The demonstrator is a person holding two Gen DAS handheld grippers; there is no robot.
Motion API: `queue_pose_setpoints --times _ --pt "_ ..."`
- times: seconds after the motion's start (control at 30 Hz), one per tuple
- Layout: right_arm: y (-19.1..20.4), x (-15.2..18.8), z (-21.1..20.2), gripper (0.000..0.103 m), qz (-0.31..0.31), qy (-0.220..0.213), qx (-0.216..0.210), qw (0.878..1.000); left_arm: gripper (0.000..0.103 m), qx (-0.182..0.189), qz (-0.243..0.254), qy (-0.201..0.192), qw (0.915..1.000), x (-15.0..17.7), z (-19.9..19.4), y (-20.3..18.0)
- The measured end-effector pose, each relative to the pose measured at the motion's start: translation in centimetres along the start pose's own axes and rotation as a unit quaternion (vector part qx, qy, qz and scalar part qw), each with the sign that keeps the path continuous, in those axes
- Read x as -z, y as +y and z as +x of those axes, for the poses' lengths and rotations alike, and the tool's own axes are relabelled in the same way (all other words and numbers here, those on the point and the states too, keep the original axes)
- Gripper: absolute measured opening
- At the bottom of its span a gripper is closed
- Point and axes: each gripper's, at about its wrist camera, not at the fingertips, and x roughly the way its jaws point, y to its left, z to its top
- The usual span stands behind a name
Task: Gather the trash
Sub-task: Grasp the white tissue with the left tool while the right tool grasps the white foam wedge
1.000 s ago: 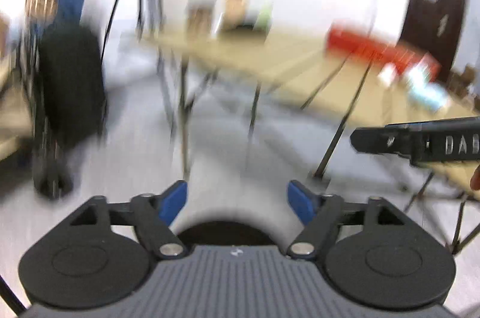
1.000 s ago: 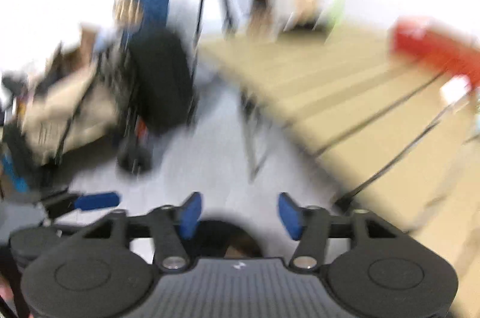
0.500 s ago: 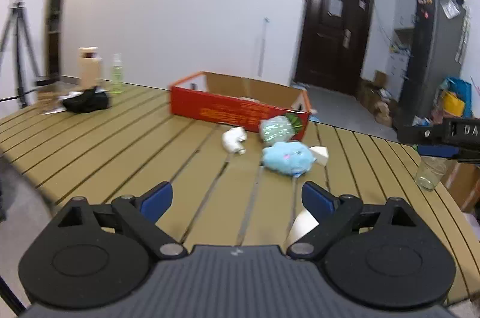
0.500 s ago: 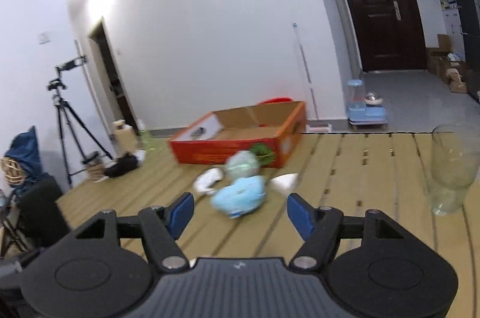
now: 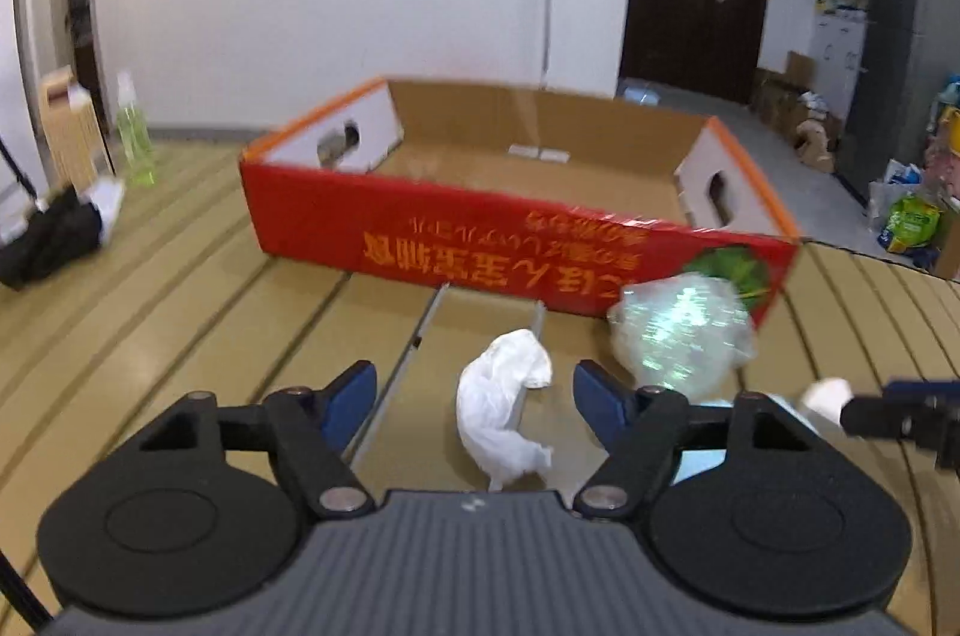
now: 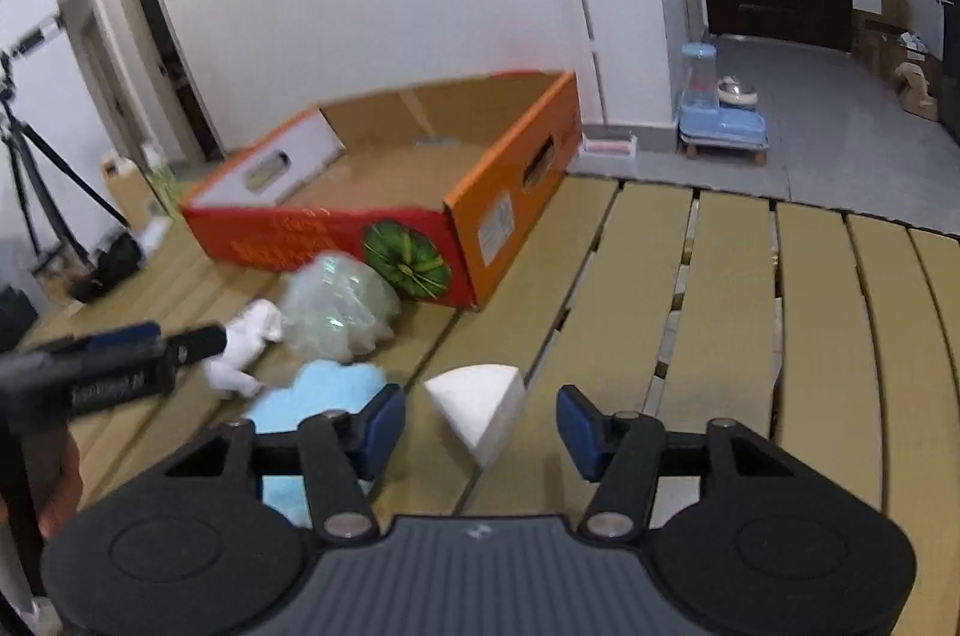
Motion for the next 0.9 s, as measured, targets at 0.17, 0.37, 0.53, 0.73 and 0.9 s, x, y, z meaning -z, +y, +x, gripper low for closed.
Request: queue_pose_setpoints --times 0.17,0.37,0.53,0.73,0.9 --pt "-0.3 0.3 1.2 0.025 0.017 0.009 -0.024 1.0 0.018 -0.019 -0.004 0.033 0.9993 0.2 2.8 0.0" --pt "0.2 0.6 -0.5 0.02 0.004 -0.006 0.001 1.0 0.011 0.006 -0.02 0.031 0.9993 0.5 1.8 0.0" --pt "1.9 0.3 -4.9 0.02 -0.012 -0.027 -0.008 1.0 0.011 0.014 -0.037 0.01 0.9992 0.3 -3.8 1.3" --pt "9.8 0.6 -13.3 0.02 -0.075 -0.059 -0.079 0.992 0.011 -0.017 -0.044 -0.043 0.998 1.2 -15.9 5.3" --pt "18.6 3.4 -16.6 0.021 -0.126 -0.035 -0.174 0.976 0.011 -0.05 -0.058 -0.073 0.9943 5.6 -27.2 11.0"
